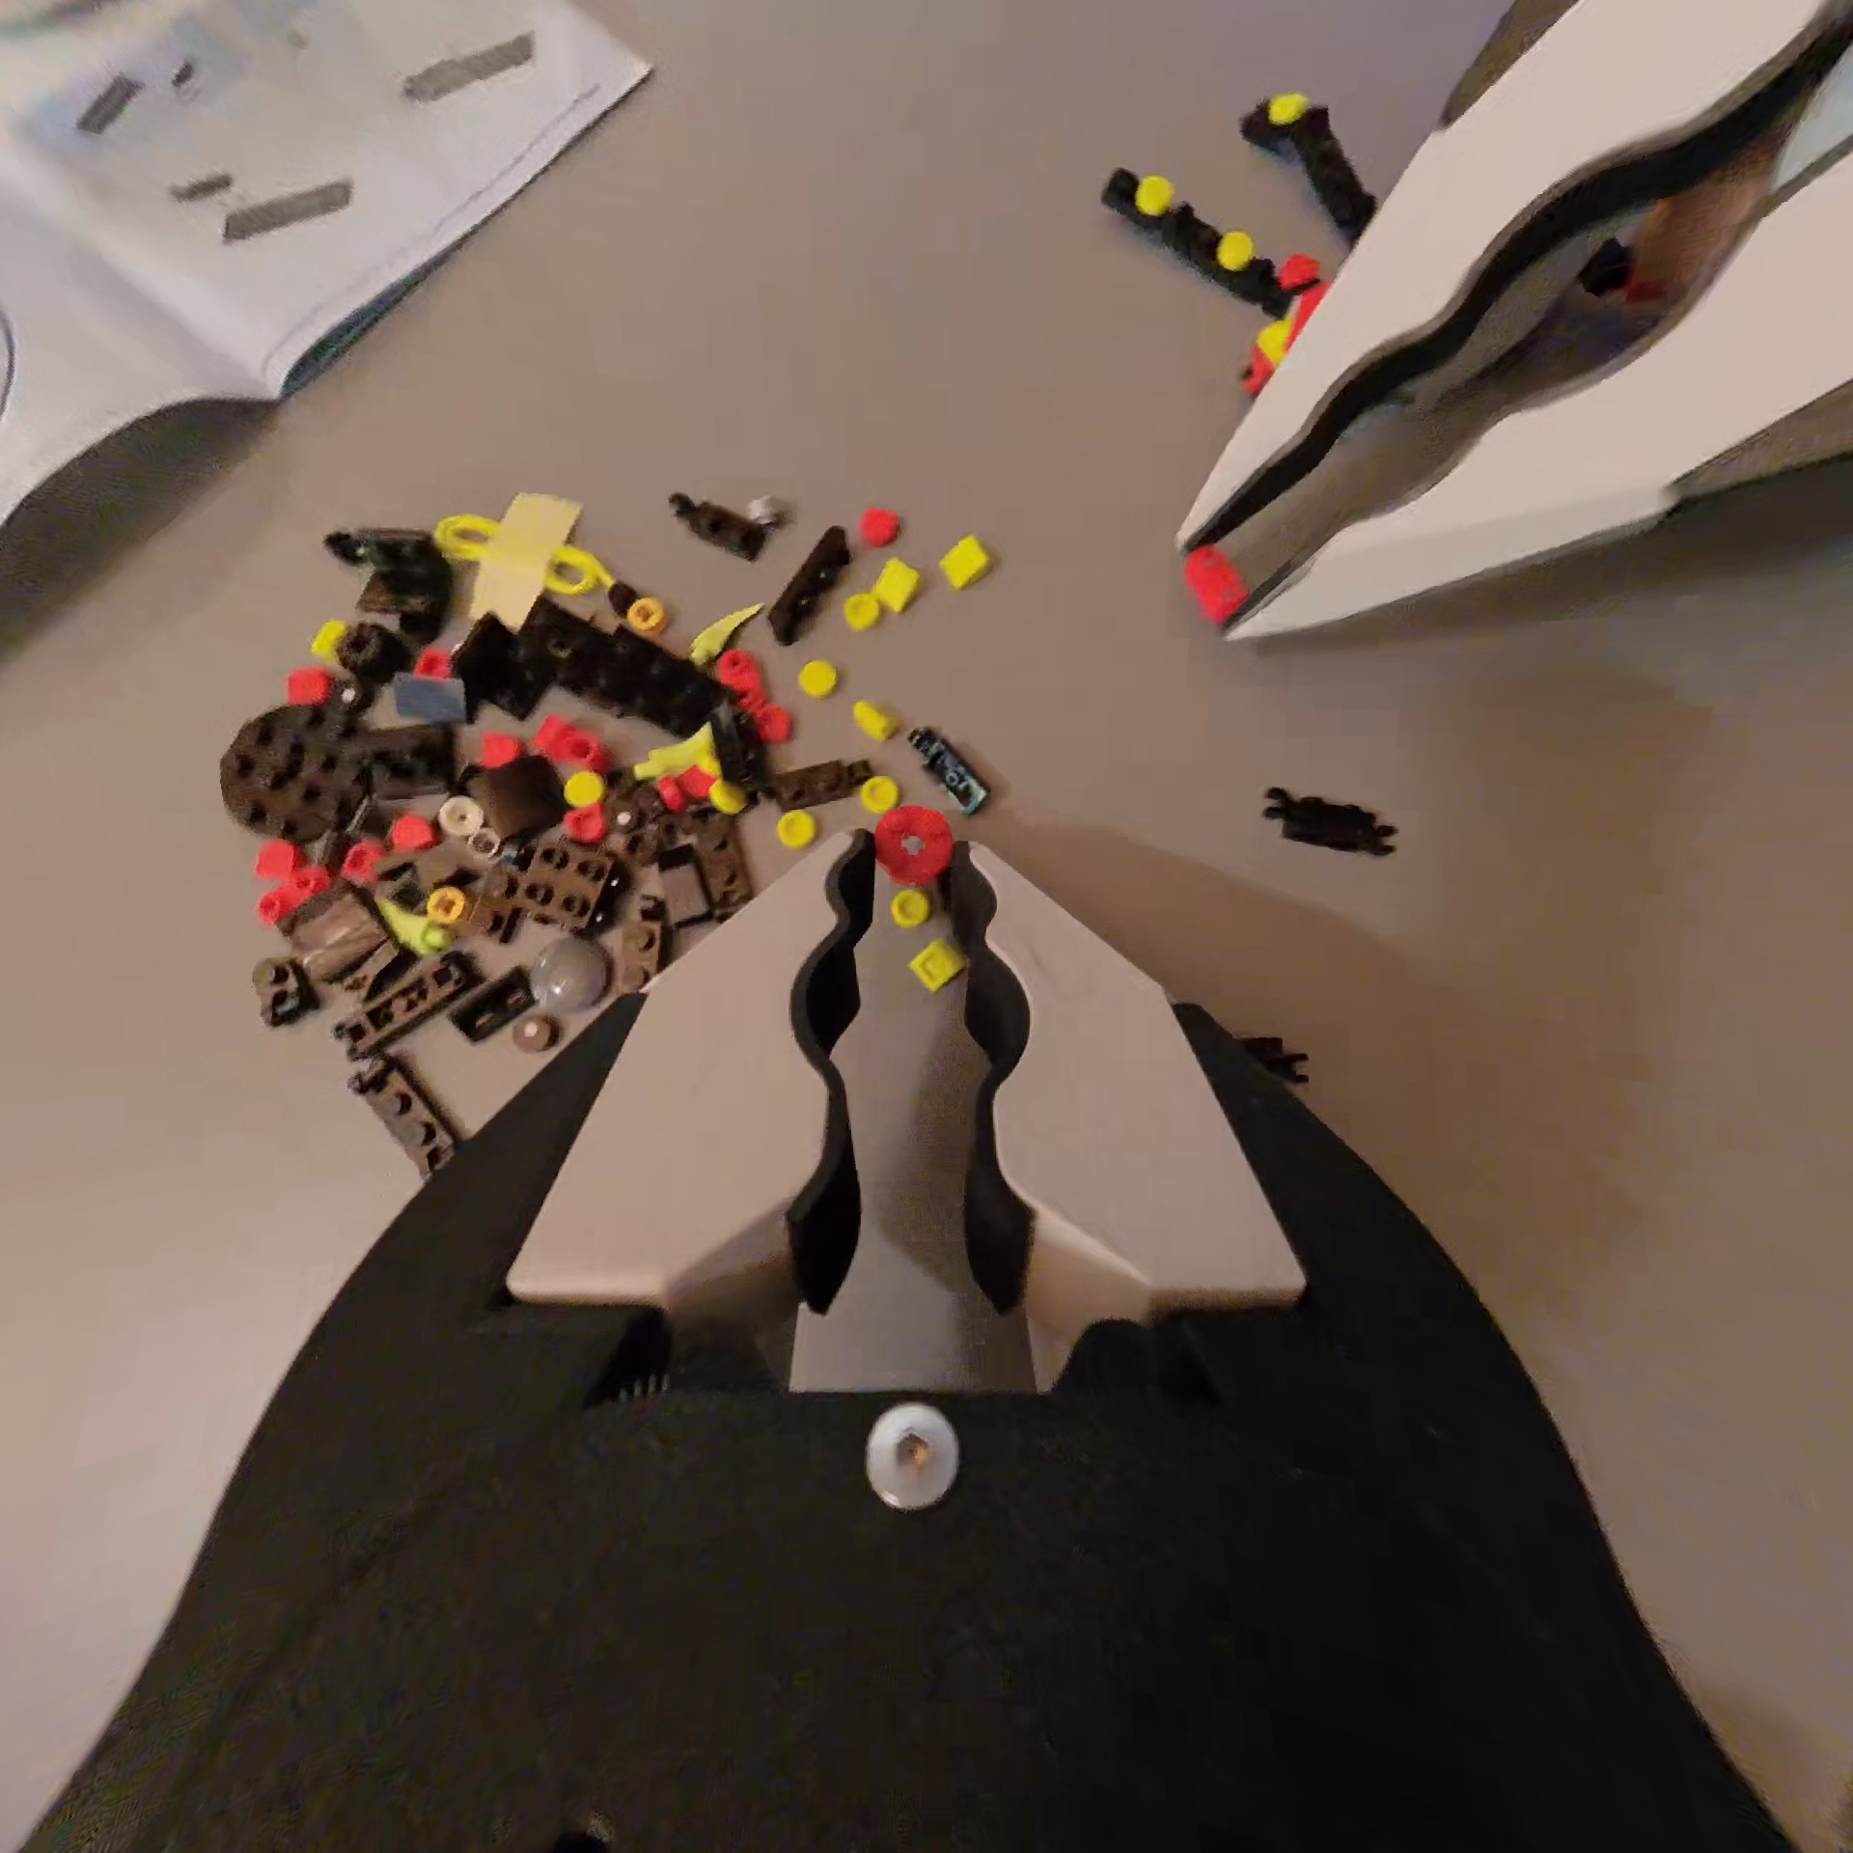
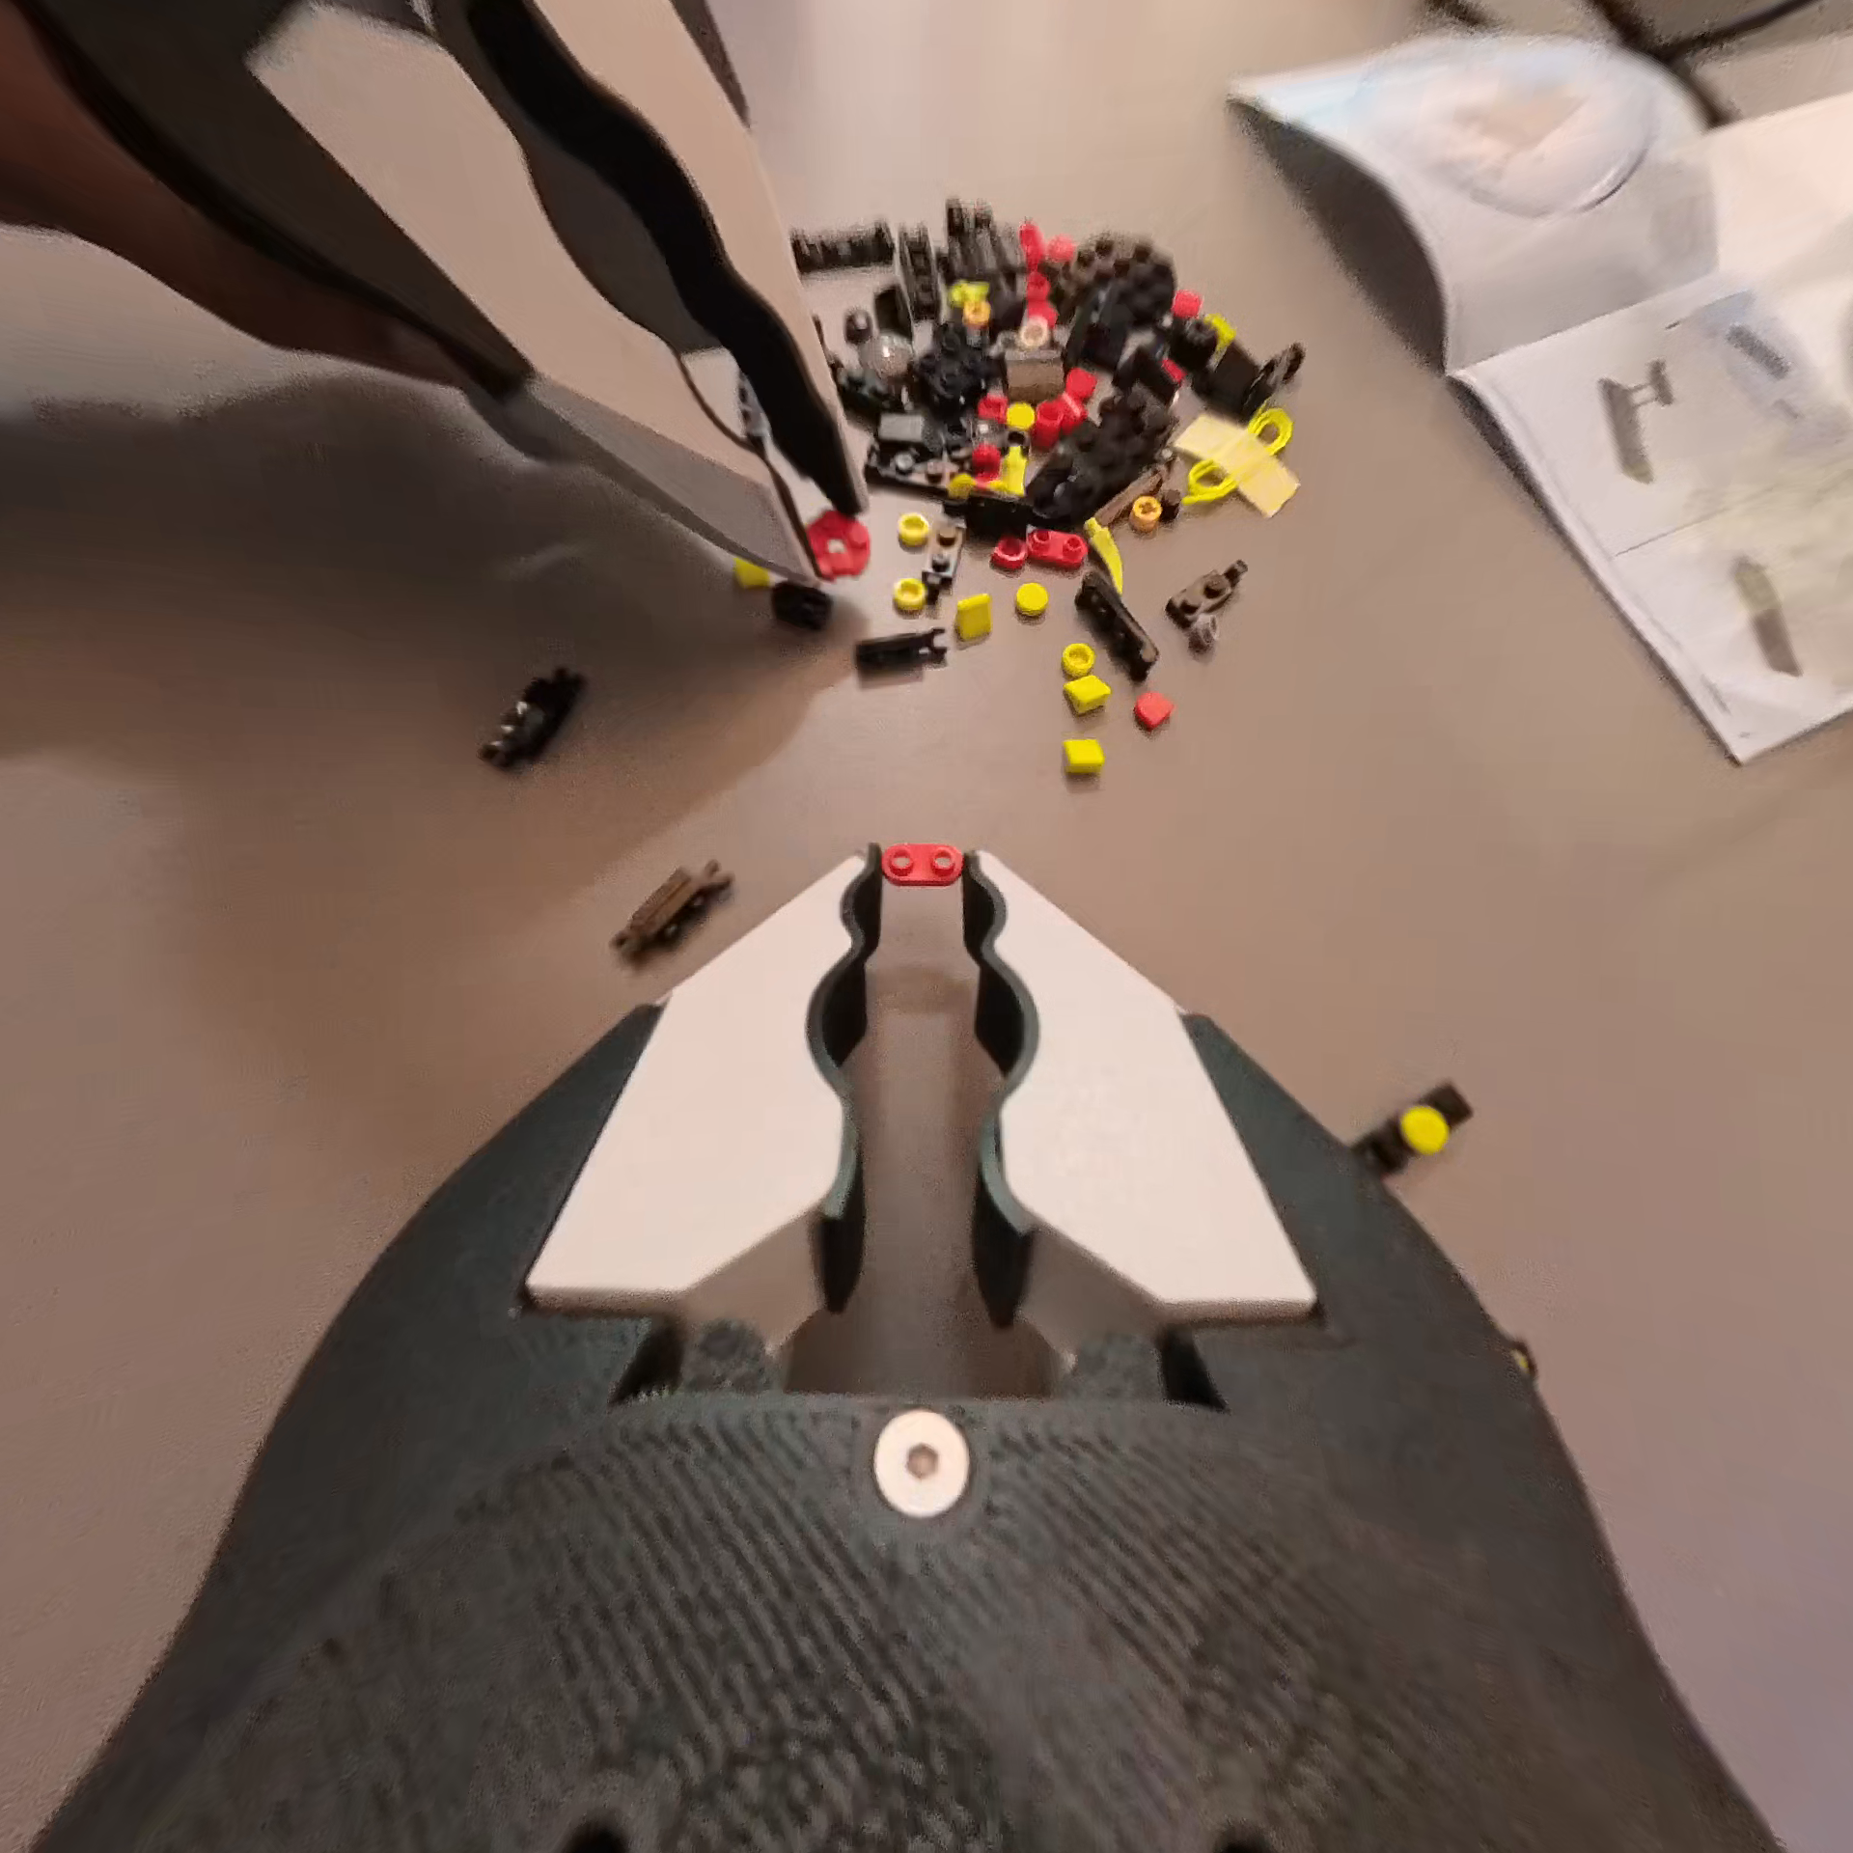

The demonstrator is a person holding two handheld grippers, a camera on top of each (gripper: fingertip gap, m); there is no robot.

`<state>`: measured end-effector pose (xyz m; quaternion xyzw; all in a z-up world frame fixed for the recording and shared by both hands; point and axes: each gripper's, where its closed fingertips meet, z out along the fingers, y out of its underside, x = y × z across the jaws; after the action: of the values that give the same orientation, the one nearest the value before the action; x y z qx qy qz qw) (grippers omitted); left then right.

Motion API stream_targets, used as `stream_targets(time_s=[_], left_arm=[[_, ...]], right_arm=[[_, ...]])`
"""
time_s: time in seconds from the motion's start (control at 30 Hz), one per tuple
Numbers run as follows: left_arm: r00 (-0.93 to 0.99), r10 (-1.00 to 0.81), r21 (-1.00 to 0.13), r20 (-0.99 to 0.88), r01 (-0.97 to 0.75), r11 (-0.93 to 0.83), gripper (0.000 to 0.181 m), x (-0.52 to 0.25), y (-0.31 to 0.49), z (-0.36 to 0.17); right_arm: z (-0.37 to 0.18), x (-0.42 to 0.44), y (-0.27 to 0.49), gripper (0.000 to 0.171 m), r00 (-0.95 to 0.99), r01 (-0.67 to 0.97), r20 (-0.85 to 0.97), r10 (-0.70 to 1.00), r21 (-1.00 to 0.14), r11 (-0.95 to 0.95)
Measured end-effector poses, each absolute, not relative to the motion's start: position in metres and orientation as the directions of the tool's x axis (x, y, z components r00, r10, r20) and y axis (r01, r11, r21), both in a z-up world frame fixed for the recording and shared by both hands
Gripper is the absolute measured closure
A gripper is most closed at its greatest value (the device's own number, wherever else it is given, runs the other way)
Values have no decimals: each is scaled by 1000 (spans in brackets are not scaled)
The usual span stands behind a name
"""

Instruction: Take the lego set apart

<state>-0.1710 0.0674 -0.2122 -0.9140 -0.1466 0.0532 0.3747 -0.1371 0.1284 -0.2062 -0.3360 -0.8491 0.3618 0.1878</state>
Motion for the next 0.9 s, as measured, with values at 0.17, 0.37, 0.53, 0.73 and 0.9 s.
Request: stream_targets(time_s=[0.17,0.37,0.53,0.73,0.9], left_arm=[[938,339,-687,-67,203,-698,168,-183,55,-212],[924,380,-672,-49,251,-697,168,-190,48,-215],[919,394,-648,-30,282,-708,167,-191,45,-225],[909,415,-698,-34,276,-661,163,-195,45,-212],[900,425,-739,93,349,-577,162,-197,42,-206]], right_arm=[[-216,-166,104,156,-710,443,101,697,-705,554],[-223,-173,100,156,-712,440,126,690,-686,579],[-222,-171,102,144,-711,461,83,698,-695,552],[-206,-162,113,140,-690,452,69,721,-736,503],[-189,-133,143,138,-657,485,80,749,-716,502]])
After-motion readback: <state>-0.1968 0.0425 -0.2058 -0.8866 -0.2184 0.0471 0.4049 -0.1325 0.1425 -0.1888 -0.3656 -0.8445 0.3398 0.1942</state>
